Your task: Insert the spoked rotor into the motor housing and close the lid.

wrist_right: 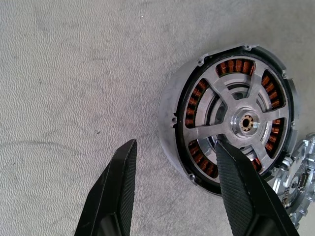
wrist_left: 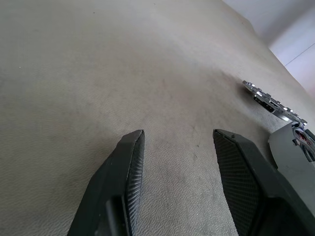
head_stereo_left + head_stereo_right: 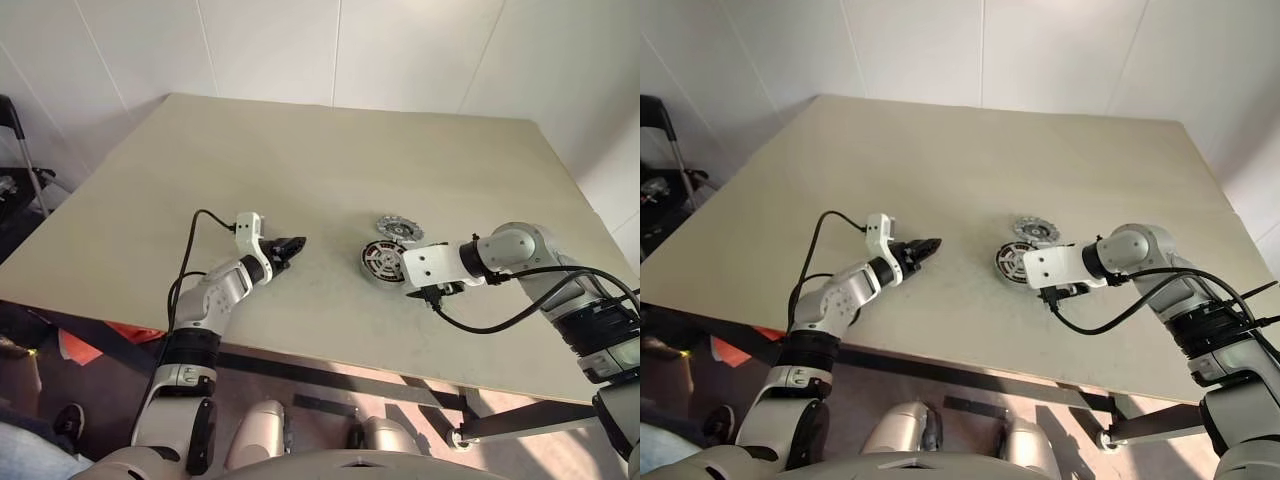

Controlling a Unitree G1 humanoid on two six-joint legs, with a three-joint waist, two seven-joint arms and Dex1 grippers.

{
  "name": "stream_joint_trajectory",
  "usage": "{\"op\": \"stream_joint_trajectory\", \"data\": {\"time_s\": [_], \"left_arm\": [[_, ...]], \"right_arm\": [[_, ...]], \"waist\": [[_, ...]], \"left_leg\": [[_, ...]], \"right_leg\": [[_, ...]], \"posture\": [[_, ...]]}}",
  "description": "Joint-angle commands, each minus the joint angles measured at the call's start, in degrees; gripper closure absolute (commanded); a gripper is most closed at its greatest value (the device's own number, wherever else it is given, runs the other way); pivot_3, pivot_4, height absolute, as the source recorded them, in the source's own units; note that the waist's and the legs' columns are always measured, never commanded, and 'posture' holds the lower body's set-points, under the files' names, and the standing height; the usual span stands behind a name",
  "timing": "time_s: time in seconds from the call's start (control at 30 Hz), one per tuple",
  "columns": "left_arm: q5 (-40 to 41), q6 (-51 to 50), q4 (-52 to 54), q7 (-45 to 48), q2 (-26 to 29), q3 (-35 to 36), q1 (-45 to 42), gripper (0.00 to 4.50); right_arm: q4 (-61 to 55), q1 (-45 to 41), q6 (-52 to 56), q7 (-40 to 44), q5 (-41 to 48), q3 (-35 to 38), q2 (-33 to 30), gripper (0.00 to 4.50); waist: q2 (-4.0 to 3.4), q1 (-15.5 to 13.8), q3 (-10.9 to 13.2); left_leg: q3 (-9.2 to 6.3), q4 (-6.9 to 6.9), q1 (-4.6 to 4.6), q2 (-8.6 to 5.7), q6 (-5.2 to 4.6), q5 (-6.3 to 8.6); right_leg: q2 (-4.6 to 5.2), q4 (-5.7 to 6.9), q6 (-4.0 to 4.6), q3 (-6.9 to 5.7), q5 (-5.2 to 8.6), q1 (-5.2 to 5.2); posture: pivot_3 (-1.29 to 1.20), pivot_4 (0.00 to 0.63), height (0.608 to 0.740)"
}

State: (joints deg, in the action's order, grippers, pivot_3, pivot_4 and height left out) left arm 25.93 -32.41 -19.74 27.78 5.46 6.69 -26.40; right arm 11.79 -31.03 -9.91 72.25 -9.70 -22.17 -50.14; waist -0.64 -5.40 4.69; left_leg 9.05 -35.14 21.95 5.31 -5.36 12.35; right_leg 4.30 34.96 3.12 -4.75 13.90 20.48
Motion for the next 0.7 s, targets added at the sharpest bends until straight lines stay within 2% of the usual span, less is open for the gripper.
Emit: {"op": "stream_joint_trajectory", "data": {"time_s": [0.03,0.17,0.27,0.37,0.67,0.7], "left_arm": [[0.5,0.1,2.2,-0.1,0.1,0.5,-0.3,2.13],[0.5,0.1,2.1,-0.2,0.0,0.5,-0.3,2.13],[0.2,0.4,1.3,-0.2,-0.2,0.4,-0.8,2.13],[0.1,0.4,0.9,-0.2,-0.3,0.3,-1.1,2.13],[0.0,0.6,0.2,-0.1,-0.3,0.2,-1.6,2.13],[-0.1,0.6,0.2,-0.2,-0.3,0.2,-1.5,2.13]], "right_arm": [[1.2,0.3,-2.1,0.7,-1.8,-0.6,-0.5,1.68],[0.3,0.9,-2.5,1.8,-1.4,0.0,-1.0,1.68],[0.4,1.0,-4.1,1.8,-2.4,-0.2,-1.7,2.3],[-0.1,1.3,-4.8,1.6,-3.1,-0.3,-1.6,3.3],[2.5,-0.1,-6.0,-1.9,-7.5,-0.7,0.5,3.3],[2.7,-0.1,-5.7,-1.9,-7.4,-0.6,0.7,3.45]], "waist": [[0.0,0.0,0.0],[0.0,-0.1,0.0],[0.02,-0.1,0.0],[0.01,-0.1,0.0],[0.03,0.0,0.0],[0.05,0.1,0.0]], "left_leg": [[0.0,-0.01,-0.05,0.0,0.01,0.01],[0.0,-0.01,-0.22,0.0,0.05,0.04],[0.0,-0.01,-0.24,0.0,0.05,0.05],[0.0,-0.01,-0.24,0.0,0.03,0.04],[0.0,-0.02,-0.38,0.0,0.09,0.09],[0.0,-0.02,-0.45,0.0,0.1,0.09]], "right_leg": [[0.0,0.0,0.0,0.0,0.0,-0.05],[0.0,-0.03,0.0,0.0,0.0,-0.24],[0.0,-0.04,0.0,0.0,0.0,-0.26],[0.0,-0.03,0.0,0.0,0.0,-0.26],[0.0,-0.03,0.0,-0.01,0.0,-0.39],[0.0,-0.03,0.0,0.0,0.0,-0.46]], "posture": [[0.0,0.0,0.74],[0.0,0.0,0.74],[0.0,0.0,0.74],[0.0,0.0,0.74],[0.0,0.0,0.74],[0.0,0.0,0.74]]}}
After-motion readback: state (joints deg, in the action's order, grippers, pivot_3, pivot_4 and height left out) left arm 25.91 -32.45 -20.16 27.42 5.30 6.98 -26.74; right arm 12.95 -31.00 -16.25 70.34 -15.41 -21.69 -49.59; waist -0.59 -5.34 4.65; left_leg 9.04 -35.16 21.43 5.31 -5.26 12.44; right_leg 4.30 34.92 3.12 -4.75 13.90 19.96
